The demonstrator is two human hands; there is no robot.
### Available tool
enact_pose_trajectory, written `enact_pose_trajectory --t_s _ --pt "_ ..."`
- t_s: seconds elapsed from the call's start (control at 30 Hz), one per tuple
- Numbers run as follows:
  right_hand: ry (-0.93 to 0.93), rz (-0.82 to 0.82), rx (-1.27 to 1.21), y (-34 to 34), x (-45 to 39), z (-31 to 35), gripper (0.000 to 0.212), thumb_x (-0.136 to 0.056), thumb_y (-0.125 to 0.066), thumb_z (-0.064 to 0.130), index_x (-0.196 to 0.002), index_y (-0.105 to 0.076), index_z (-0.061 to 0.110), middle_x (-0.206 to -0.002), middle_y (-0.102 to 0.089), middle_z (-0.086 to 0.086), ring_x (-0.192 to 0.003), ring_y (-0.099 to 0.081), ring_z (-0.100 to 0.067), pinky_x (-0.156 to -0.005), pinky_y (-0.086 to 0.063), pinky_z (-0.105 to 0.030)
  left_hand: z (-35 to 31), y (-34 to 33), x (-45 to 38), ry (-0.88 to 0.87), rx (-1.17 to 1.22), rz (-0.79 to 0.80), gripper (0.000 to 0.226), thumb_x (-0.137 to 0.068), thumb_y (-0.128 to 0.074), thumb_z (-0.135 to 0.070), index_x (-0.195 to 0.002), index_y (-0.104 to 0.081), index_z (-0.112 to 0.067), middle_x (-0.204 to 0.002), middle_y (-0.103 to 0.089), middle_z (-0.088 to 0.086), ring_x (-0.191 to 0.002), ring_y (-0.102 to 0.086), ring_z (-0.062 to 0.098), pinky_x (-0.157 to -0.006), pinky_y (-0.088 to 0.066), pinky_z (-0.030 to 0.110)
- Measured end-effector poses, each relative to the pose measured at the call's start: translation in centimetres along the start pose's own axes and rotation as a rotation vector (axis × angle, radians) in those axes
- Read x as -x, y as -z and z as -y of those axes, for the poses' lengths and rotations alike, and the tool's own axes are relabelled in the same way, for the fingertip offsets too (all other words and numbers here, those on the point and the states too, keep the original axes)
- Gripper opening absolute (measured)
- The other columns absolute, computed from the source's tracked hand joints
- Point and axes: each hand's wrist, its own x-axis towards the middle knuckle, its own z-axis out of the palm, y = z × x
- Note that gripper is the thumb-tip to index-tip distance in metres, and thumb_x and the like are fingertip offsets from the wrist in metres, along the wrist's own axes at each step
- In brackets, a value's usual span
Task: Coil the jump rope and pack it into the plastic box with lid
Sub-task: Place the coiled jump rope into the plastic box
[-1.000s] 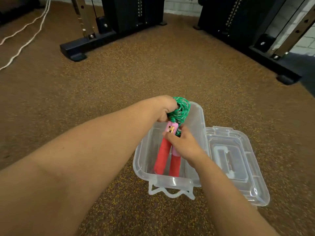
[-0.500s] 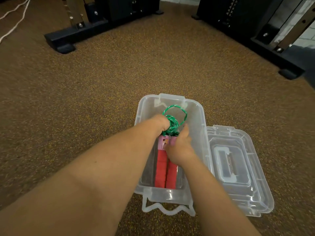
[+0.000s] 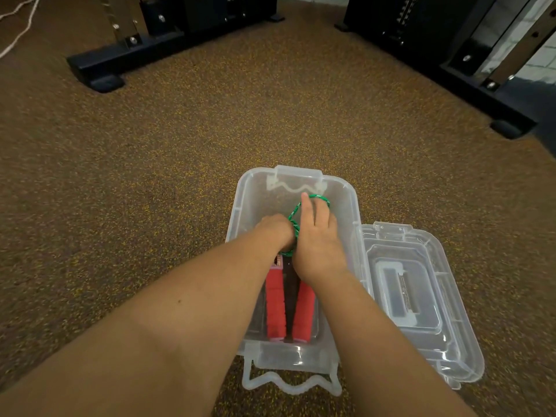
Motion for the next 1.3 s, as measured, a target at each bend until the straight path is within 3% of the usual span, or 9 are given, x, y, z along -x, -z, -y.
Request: enact_pose_trajectory --t_s 0.1,0.27,0.53,0.67,0.77,0.87,1.1,1.2,1.3 --pt "-0.003 -0.135 0.075 0.3 -0.4 0.2 0.075 -0.088 -0.046 0.001 -0.152 -0.007 0.013 -0.144 -0.025 -0.009 -0.123 -0.032 -0.031 -0.101 -0.032 -0.038 0.1 -0.2 -0.2 0.031 0.043 -0.028 0.032 -0.086 -0.058 -0.016 -0.115 -0.059 -0.004 -0.124 -0.061 0.015 -0.116 -0.057 0.030 -0.094 -0.044 0.034" --pt "-0.020 -0.024 0.206 -0.4 -0.8 -0.1 0.055 -0.088 -0.048 0.009 -0.141 -0.032 0.006 -0.151 -0.018 -0.009 -0.141 -0.016 -0.031 -0.115 -0.017 -0.038 -0.1 -0.1 -0.6 0.037 0.211 -0.028 0.028 -0.089 -0.050 -0.009 -0.114 -0.058 0.000 -0.121 -0.062 0.018 -0.112 -0.059 0.032 -0.090 -0.047 0.035" --pt "-0.064 0.215 0.158 -1.1 -0.5 -0.5 0.082 -0.091 -0.052 0.027 -0.151 -0.001 0.004 -0.157 -0.012 -0.015 -0.146 -0.009 -0.032 -0.120 -0.003 -0.040 0.1 -0.8 0.4 0.087 0.676 -0.026 0.016 -0.083 -0.059 -0.010 -0.093 -0.064 0.001 -0.093 -0.068 0.018 -0.082 -0.064 0.030 -0.068 -0.052 0.035" --pt "-0.081 0.282 0.198 -1.6 -0.6 -0.6 0.083 -0.094 -0.047 0.032 -0.150 0.006 0.002 -0.160 -0.003 -0.018 -0.148 -0.001 -0.034 -0.120 0.001 -0.041 0.3 -1.5 0.4 0.127 0.878 -0.068 0.030 -0.065 -0.068 -0.018 -0.090 -0.067 -0.003 -0.089 -0.069 0.019 -0.080 -0.068 0.032 -0.063 -0.056 0.035" --pt "-0.076 0.368 0.268 -2.4 -0.8 -0.8 0.087 -0.093 -0.048 0.035 -0.149 0.010 0.001 -0.160 0.004 -0.019 -0.148 0.003 -0.035 -0.121 0.001 -0.043 0.7 -2.1 0.7 0.038 0.748 -0.217 0.046 -0.062 -0.062 -0.019 -0.107 -0.062 -0.007 -0.114 -0.064 0.017 -0.100 -0.063 0.032 -0.088 -0.053 0.041" --pt "-0.059 0.438 0.339 -2.8 -1.1 -1.0 0.093 -0.090 -0.053 0.031 -0.149 0.012 0.003 -0.160 0.006 -0.018 -0.148 0.006 -0.036 -0.120 0.001 -0.044 1.2 -2.8 2.2 -0.076 0.269 -0.273 0.053 -0.087 -0.047 -0.011 -0.139 -0.036 -0.006 -0.149 -0.033 0.014 -0.138 -0.030 0.028 -0.114 -0.026 0.038" --pt "-0.016 0.501 0.403 -2.5 -0.7 -1.2 0.089 -0.091 -0.051 0.025 -0.150 0.012 0.006 -0.162 0.008 -0.013 -0.148 0.010 -0.034 -0.121 -0.001 -0.043 0.7 -1.6 4.0 -0.118 -0.082 0.053 0.052 -0.094 -0.035 -0.012 -0.144 -0.027 -0.001 -0.150 -0.034 0.017 -0.135 -0.037 0.029 -0.109 -0.031 0.035" --pt "-0.024 0.460 0.410 -1.0 -0.2 -0.6 0.079 -0.094 -0.045 0.025 -0.150 0.006 0.002 -0.161 -0.004 -0.016 -0.148 0.000 -0.035 -0.119 -0.010 -0.040 -0.2 -0.4 5.1 -0.162 -0.057 -0.005 0.043 -0.094 -0.036 -0.008 -0.136 -0.040 0.002 -0.142 -0.045 0.020 -0.128 -0.045 0.030 -0.101 -0.035 0.031" --pt "-0.011 0.426 0.415 1.8 -0.3 0.5 0.063 -0.092 -0.050 0.016 -0.147 -0.021 0.000 -0.151 -0.031 -0.018 -0.141 -0.026 -0.034 -0.112 -0.026 -0.037 0.4 0.7 4.8 -0.158 0.037 -0.128 0.043 -0.090 -0.040 -0.014 -0.132 -0.042 -0.001 -0.139 -0.045 0.019 -0.127 -0.044 0.034 -0.106 -0.036 0.040"
